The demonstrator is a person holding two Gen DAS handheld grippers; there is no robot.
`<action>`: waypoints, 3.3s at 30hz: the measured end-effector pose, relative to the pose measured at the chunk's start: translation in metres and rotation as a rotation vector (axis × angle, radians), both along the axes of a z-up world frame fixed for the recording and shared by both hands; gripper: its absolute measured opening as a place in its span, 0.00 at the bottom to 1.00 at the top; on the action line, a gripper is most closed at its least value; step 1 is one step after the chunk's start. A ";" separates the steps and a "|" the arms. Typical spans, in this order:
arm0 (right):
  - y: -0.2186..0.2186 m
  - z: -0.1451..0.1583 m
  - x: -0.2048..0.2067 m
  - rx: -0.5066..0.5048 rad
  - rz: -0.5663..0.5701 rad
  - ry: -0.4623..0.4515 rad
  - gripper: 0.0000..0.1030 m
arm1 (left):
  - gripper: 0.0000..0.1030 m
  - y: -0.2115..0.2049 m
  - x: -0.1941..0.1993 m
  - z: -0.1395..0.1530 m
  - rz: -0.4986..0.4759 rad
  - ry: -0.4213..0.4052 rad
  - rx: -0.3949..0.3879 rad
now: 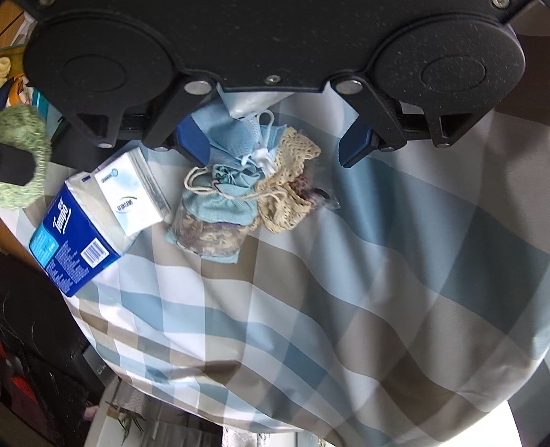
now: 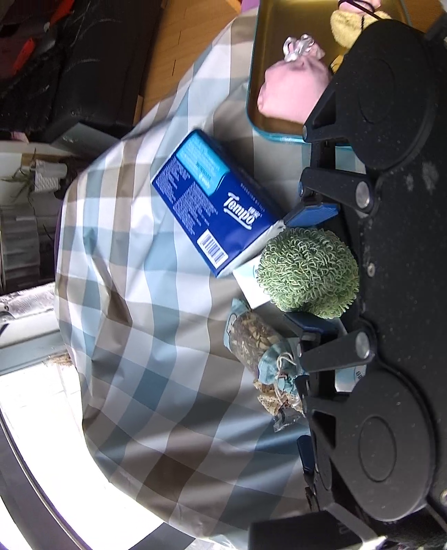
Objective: Organize soft objects
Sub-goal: 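Grasp the light blue face mask with the left gripper while the right holds the scrubber, then lift the mask with the left gripper and the scrubber with the right gripper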
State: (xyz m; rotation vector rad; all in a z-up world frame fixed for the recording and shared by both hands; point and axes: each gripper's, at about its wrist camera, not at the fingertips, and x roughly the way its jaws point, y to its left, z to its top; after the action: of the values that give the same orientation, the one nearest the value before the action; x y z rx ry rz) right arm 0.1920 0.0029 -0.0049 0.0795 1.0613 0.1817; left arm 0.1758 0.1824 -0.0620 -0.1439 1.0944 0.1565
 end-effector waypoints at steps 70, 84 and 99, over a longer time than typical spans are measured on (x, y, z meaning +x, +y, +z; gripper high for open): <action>-0.135 0.001 -0.040 -0.031 -0.362 -0.038 0.52 | 0.54 -0.044 0.003 -0.012 -0.166 0.045 -0.001; -0.154 0.010 -0.036 -0.010 -0.415 -0.043 0.52 | 0.27 -0.035 -0.005 0.012 -0.141 -0.042 -0.096; -0.247 0.028 -0.029 0.007 -0.674 -0.058 0.52 | 0.27 -0.088 -0.017 0.076 -0.274 -0.196 -0.167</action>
State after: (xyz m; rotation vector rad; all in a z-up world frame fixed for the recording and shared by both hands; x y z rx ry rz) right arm 0.1629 -0.2440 0.0231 0.4276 0.9251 -0.4194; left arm 0.1587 0.0943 0.0145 -0.1538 0.9202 -0.1916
